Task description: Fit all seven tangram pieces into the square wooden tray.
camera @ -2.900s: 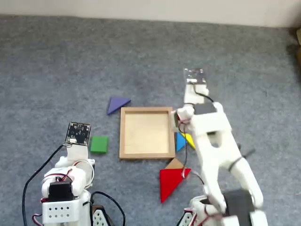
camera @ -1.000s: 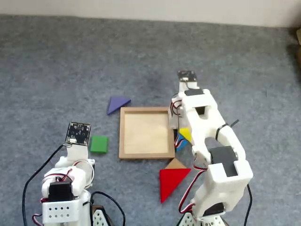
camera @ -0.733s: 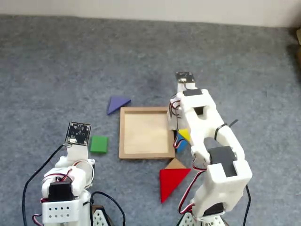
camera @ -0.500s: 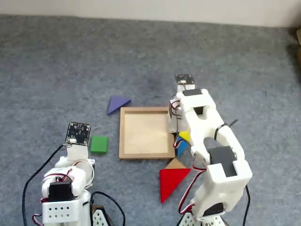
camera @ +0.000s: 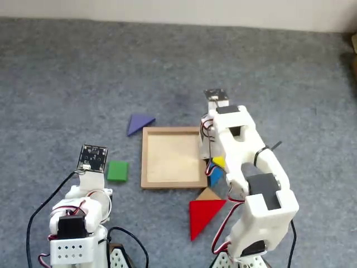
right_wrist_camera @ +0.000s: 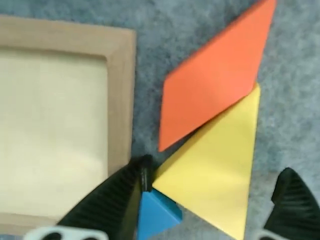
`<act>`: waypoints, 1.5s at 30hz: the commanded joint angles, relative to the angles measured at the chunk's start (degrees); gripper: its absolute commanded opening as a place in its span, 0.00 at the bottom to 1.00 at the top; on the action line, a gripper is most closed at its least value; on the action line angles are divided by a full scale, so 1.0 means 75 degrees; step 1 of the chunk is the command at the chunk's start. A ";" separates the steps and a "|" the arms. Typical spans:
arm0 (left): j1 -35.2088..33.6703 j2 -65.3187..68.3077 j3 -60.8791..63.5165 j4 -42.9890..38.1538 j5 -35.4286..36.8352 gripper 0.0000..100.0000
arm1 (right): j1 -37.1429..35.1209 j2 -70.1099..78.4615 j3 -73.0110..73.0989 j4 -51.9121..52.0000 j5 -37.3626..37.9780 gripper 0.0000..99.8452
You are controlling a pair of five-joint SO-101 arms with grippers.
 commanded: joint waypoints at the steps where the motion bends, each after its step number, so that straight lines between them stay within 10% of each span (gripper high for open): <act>1: -0.0147 -0.0264 0.0158 0.0047 -0.0012 0.01 | -0.0111 -0.0100 -0.0311 0.0322 0.0117 0.37; 45: -0.0147 -0.0264 0.0158 0.0047 -0.0012 0.01 | 0.0147 -0.2022 -0.0287 0.0791 0.0762 0.18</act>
